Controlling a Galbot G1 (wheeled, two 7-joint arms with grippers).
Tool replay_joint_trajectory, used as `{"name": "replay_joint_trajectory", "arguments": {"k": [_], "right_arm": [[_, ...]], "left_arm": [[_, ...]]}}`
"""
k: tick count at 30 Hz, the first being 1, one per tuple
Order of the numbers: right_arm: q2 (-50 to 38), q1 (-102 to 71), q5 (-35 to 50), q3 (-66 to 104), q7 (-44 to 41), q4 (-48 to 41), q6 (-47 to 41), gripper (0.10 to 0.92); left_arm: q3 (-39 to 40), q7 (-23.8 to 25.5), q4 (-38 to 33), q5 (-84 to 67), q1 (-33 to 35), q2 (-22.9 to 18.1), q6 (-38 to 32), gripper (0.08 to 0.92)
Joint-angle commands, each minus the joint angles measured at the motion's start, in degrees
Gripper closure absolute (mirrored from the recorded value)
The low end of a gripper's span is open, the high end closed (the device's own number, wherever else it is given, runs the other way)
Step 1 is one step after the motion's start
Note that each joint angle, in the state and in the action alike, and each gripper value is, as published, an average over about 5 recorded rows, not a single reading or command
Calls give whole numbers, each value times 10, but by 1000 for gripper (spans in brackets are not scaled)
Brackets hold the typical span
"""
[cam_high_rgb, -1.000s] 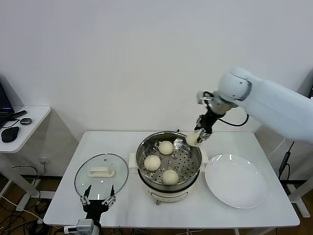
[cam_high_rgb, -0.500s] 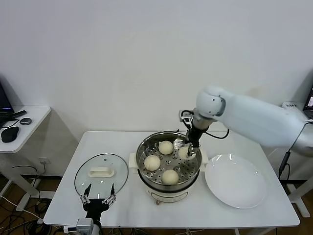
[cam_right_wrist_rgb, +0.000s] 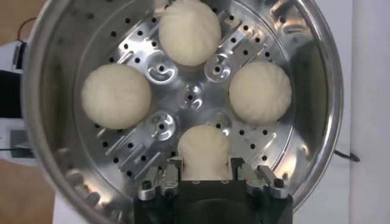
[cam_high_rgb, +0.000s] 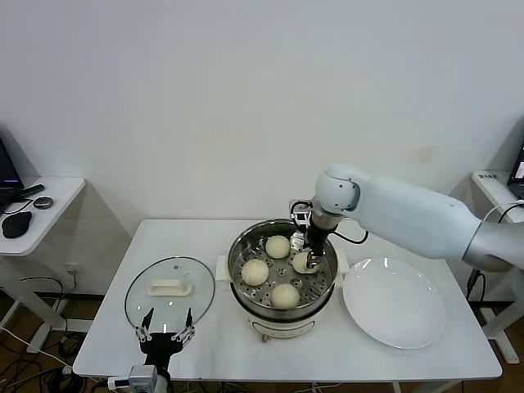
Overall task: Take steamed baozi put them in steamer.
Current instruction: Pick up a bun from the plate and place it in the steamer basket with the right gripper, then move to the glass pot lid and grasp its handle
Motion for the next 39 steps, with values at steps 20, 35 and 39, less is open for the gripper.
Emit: {"name": "replay_joint_trajectory", "arguments": {"k": [20, 35, 39], "right_arm": [[-151, -169, 26, 457, 59, 56, 73, 203], [-74, -675, 173, 968, 532, 138, 273, 203], [22, -787, 171, 1054, 582, 165, 321, 203]], "left_arm": [[-5, -16, -45, -26, 33, -14, -27, 177], [-30, -16, -36, -5, 19, -2, -66, 177], [-49, -9, -20, 27, -7, 14, -65, 177]]}}
